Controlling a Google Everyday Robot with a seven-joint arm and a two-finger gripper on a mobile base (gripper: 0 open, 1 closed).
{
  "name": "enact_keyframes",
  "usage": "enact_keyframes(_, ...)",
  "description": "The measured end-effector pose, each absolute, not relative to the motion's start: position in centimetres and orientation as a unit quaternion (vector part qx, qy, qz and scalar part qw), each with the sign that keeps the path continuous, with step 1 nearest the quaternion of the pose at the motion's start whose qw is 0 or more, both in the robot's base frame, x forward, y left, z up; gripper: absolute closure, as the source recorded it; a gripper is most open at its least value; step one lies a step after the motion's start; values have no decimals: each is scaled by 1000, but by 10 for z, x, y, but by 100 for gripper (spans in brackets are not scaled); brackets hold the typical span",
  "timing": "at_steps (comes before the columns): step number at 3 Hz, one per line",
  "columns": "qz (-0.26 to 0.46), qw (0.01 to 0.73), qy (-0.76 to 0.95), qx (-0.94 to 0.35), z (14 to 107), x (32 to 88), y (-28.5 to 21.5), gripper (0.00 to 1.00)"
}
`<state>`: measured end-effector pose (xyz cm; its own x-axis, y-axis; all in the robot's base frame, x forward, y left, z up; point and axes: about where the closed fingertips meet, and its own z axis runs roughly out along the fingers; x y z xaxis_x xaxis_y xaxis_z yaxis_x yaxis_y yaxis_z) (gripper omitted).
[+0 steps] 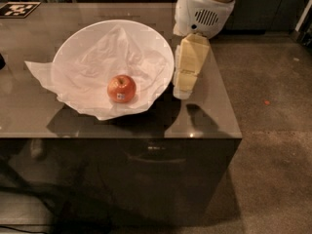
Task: Pick apple from white bowl
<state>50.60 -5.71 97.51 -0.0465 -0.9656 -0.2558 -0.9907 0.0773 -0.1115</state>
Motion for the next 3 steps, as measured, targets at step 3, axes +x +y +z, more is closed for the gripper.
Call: enact_keyframes(3,67,155,713,-680,964,517,-29,0)
